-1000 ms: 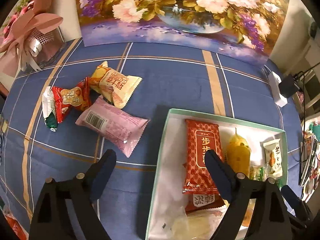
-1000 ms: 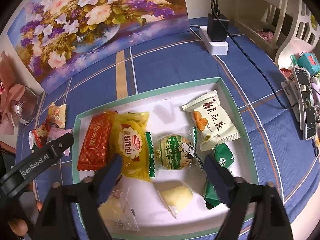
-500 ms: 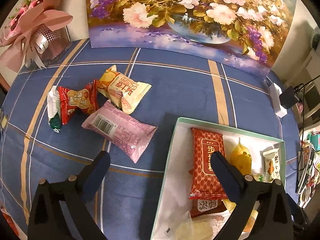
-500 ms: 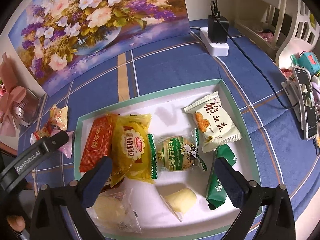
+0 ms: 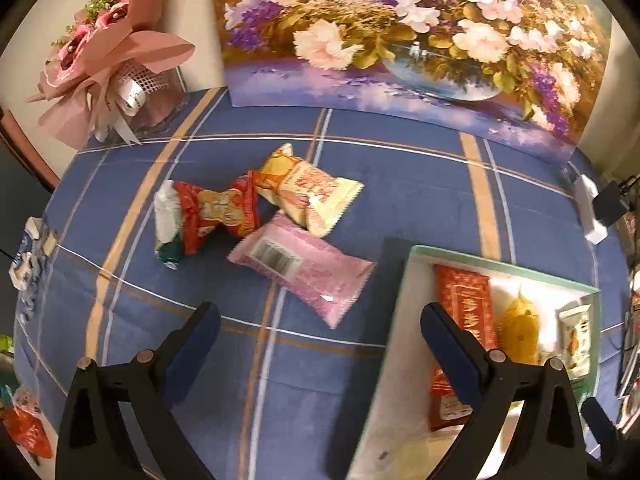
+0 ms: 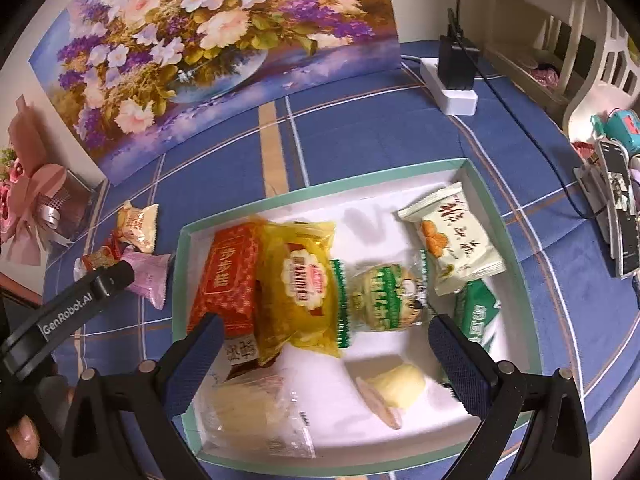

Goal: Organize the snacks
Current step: 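Withdraw both tools from the tray toward the remaining snacks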

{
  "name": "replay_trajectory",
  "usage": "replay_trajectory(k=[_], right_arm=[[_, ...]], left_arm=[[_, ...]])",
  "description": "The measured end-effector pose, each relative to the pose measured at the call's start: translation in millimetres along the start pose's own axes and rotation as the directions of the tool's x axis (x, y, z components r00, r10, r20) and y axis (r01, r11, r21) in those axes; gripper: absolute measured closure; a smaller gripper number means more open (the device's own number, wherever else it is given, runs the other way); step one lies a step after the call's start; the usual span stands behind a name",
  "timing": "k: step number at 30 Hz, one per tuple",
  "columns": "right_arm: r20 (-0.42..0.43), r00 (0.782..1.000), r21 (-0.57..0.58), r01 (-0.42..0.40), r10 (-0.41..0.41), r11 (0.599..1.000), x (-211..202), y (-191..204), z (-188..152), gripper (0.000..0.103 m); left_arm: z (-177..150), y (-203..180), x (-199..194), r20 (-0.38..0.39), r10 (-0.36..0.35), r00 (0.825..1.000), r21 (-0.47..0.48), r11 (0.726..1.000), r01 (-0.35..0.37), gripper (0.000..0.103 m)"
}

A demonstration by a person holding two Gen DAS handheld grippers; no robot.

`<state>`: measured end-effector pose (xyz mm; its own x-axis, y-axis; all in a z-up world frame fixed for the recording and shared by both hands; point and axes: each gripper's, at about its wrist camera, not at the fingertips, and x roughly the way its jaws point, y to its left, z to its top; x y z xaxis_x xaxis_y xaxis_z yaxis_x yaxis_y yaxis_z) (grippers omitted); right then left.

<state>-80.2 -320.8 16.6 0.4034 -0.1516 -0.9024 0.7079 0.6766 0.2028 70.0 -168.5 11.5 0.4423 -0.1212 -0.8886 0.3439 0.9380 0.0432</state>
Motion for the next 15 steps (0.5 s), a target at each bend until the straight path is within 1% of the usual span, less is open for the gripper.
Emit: replay_trajectory(k=[2,4,7,15], right_arm=[[-0.014,1.000,-0.001,-0.014,0.014,1.000,3.4,8.2,-1.8,0.000],[-0.023,1.000,-0.011,-0.019,0.019,1.000,7.0,16.8,-4.2,0.000],[-0.023,1.000,-0.042,-0.018,0.017,0.999,10.2,34.9,-7.7,0.000],[-0.025,0.999,-0.143,-0.049,0.046,0.989,14.2,88.5,-21.9,0.000]], left_arm=[[1.2,6.4,3.3,-0.023,0.027,0.999,0.014,1.000,-0.026,0.003],[2.7,20.4,7.1,-0.047,0.048,0.998,-0.008,0.999,-0.048,0.003],[4.0,42.6,13.1,-0.086,0.042,0.995,-0.054,0.997,-0.046,0.003],[-1.3,102.7,24.5,-0.137,0.041,0.990,-0.167,0.984,-0.064,0.003]])
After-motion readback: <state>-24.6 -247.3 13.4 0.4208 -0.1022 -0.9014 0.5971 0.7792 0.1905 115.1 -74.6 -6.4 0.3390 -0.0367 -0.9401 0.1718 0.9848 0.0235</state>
